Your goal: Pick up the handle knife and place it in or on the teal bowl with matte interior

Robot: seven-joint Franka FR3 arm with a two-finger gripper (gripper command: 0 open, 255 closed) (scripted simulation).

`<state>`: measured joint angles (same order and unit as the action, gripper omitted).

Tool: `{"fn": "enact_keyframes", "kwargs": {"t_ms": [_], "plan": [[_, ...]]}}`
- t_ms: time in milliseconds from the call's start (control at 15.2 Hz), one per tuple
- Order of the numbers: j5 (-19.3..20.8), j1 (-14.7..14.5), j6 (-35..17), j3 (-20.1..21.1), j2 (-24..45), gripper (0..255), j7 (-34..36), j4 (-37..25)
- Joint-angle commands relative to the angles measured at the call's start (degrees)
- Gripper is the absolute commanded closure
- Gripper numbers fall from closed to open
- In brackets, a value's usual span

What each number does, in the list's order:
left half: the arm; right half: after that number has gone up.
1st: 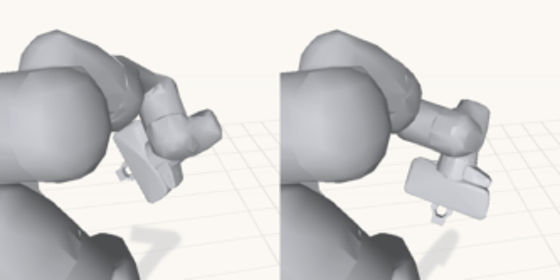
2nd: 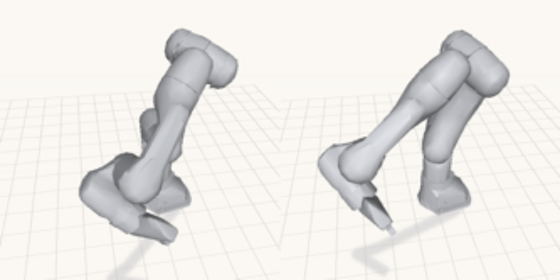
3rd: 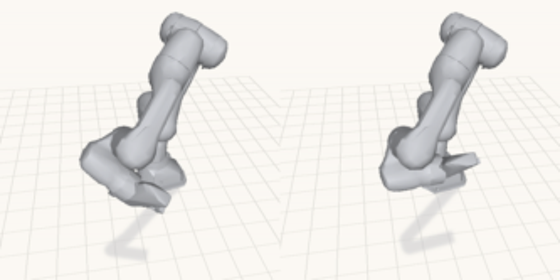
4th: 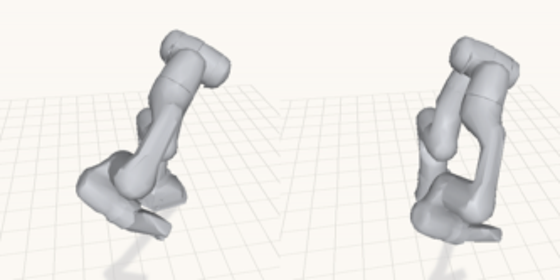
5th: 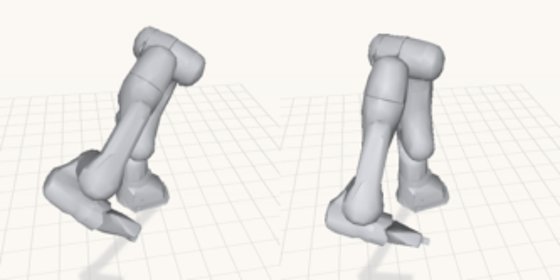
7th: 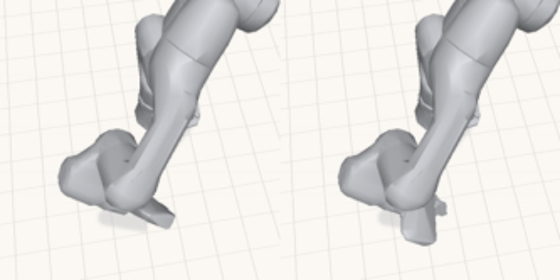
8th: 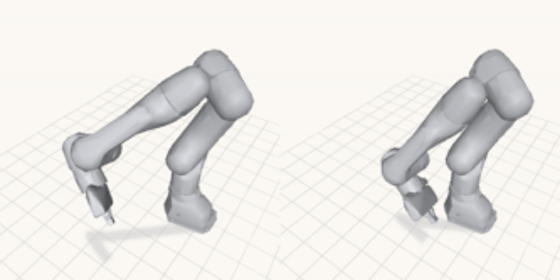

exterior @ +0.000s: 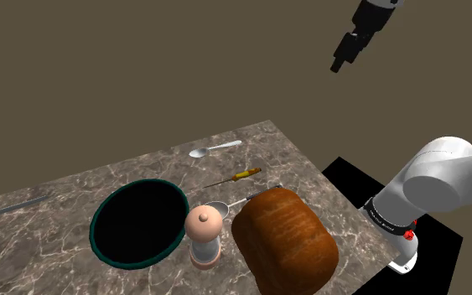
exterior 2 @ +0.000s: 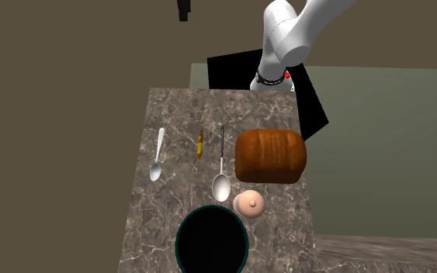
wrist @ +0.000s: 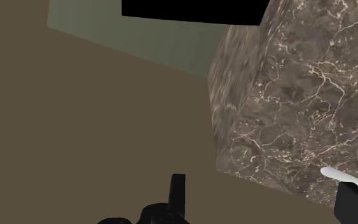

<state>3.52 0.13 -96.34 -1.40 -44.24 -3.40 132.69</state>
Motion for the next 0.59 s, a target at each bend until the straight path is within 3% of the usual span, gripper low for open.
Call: {"fn": "enact_keyframes", "kwargs": {"t_ms": [0, 528], "plan": [[0.00, 0.00, 0.00, 0.00, 0.00, 0, 0.00, 0.00], [-2.64, -6.52, -11.10, 3.80, 6.26, 0, -4.19, 4.63]]}}
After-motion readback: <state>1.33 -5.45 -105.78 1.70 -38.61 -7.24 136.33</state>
